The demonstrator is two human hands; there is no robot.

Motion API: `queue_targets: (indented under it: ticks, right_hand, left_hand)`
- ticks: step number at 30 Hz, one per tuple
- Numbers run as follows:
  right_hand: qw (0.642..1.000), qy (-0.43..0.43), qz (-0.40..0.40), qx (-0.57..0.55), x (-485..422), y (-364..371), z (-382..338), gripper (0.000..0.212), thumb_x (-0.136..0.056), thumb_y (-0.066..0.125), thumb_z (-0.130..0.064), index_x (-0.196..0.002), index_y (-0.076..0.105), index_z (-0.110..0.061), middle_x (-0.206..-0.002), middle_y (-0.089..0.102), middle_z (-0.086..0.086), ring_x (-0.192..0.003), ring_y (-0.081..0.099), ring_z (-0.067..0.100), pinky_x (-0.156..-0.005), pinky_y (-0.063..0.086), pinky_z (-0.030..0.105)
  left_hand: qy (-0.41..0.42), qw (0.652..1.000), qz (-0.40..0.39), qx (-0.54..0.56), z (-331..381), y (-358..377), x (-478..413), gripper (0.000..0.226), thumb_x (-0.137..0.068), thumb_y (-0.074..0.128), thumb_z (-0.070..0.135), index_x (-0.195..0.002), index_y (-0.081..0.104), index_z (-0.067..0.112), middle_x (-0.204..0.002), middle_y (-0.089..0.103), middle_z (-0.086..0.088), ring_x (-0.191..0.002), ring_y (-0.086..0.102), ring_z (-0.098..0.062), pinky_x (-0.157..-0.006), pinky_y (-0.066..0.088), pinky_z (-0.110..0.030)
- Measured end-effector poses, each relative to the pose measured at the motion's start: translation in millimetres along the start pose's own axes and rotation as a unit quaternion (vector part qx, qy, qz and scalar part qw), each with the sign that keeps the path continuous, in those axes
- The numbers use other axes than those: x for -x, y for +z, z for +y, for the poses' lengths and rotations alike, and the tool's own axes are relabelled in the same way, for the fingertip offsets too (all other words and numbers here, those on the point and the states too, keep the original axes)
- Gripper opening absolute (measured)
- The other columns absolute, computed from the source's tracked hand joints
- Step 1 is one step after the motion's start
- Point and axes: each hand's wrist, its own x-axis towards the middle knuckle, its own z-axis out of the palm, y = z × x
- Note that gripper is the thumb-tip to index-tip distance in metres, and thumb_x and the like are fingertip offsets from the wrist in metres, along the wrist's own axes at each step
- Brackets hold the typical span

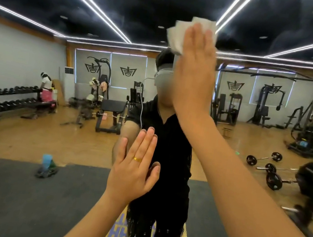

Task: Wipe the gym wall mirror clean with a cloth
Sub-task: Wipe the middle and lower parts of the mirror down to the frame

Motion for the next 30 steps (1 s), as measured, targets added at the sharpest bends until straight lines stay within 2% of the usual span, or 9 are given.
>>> queue_targets:
  ticks: [5,9,12,15,18,20,25,27,30]
  right_hand:
    - [0.968,-0.186,-0.160,0.042,11.3,20.2,-43.0,0.066,-0.100,0.049,-0.008,-0.161,0.025,-0.011,-0.170,0.021,0.010,-0.158,0.015,0.028,-0.127,0.015,0.046]
    - [0.929,-0.258,-0.261,0.035,31.9,13.5,-54.4,0.068,-0.101,0.043,-0.007,-0.163,0.017,-0.011,-0.172,0.012,0.009,-0.159,0.005,0.024,-0.128,0.004,0.039]
    - [0.961,-0.203,-0.187,-0.016,46.9,-2.4,-31.8,0.066,-0.093,0.034,-0.002,-0.159,0.030,-0.005,-0.168,0.026,0.014,-0.157,0.018,0.029,-0.128,0.018,0.046]
    - [0.994,-0.092,-0.040,-0.041,53.2,-26.4,19.9,0.065,-0.095,0.046,0.011,-0.157,0.034,-0.003,-0.166,0.031,0.014,-0.156,0.022,0.031,-0.122,0.035,0.049]
    - [1.000,0.009,0.016,-0.009,56.6,-47.0,67.3,0.059,-0.104,0.047,0.001,-0.160,0.030,-0.009,-0.168,0.027,0.008,-0.158,0.016,0.025,-0.128,0.019,0.038]
    - [0.999,0.041,0.004,-0.009,61.1,-46.4,78.4,0.053,-0.109,0.036,-0.013,-0.160,0.025,-0.007,-0.169,0.023,0.012,-0.158,0.014,0.026,-0.129,0.017,0.046]
    - [0.999,0.036,0.029,-0.016,53.0,-22.4,52.7,0.059,-0.102,0.050,0.003,-0.158,0.031,-0.003,-0.166,0.029,0.016,-0.156,0.019,0.030,-0.128,0.018,0.050]
    - [0.999,-0.019,0.008,-0.030,52.4,-12.0,33.4,0.063,-0.098,0.052,0.008,-0.157,0.034,-0.005,-0.166,0.031,0.015,-0.156,0.020,0.028,-0.127,0.023,0.052]
    - [0.986,-0.140,-0.079,-0.044,67.6,2.0,7.9,0.062,-0.093,0.043,0.005,-0.155,0.038,-0.002,-0.164,0.034,0.017,-0.155,0.023,0.028,-0.127,0.018,0.049]
  left_hand:
    - [-0.008,1.000,0.005,0.004,-3.6,2.5,-0.4,0.064,-0.103,0.047,0.039,-0.155,0.040,0.002,-0.165,0.032,-0.016,-0.157,0.024,-0.029,-0.128,0.015,-0.053]
    - [-0.017,1.000,-0.013,0.000,-3.2,2.5,1.4,0.056,-0.103,0.043,0.040,-0.135,0.064,-0.002,-0.148,0.054,-0.021,-0.148,0.037,-0.032,-0.127,0.017,-0.054]
    - [-0.018,1.000,-0.009,0.006,-0.7,-0.6,-0.4,0.061,-0.104,0.043,0.039,-0.146,0.053,-0.003,-0.160,0.038,-0.019,-0.154,0.029,-0.031,-0.127,0.016,-0.055]
    - [-0.004,1.000,-0.005,-0.001,2.2,-2.0,-0.3,0.068,-0.102,0.047,0.037,-0.158,0.034,0.000,-0.169,0.023,-0.016,-0.157,0.023,-0.031,-0.127,0.014,-0.056]
    - [-0.005,1.000,-0.004,-0.001,3.2,-0.3,-0.3,0.072,-0.101,0.048,0.038,-0.161,0.026,0.004,-0.171,0.019,-0.013,-0.157,0.022,-0.031,-0.127,0.014,-0.056]
    - [-0.006,1.000,-0.002,-0.003,2.7,0.9,0.2,0.072,-0.102,0.048,0.038,-0.162,0.026,0.005,-0.171,0.019,-0.013,-0.157,0.023,-0.030,-0.127,0.014,-0.056]
    - [-0.003,1.000,0.001,0.002,3.3,2.1,1.9,0.070,-0.102,0.047,0.038,-0.161,0.029,0.004,-0.170,0.024,-0.014,-0.157,0.022,-0.029,-0.127,0.014,-0.055]
    - [-0.003,1.000,0.001,0.002,1.6,2.9,0.9,0.070,-0.102,0.047,0.038,-0.161,0.029,0.004,-0.170,0.023,-0.013,-0.157,0.022,-0.028,-0.127,0.015,-0.055]
    - [-0.007,1.000,-0.003,0.007,-0.3,2.9,1.0,0.071,-0.102,0.046,0.039,-0.161,0.026,0.005,-0.172,0.016,-0.011,-0.158,0.022,-0.028,-0.127,0.016,-0.055]
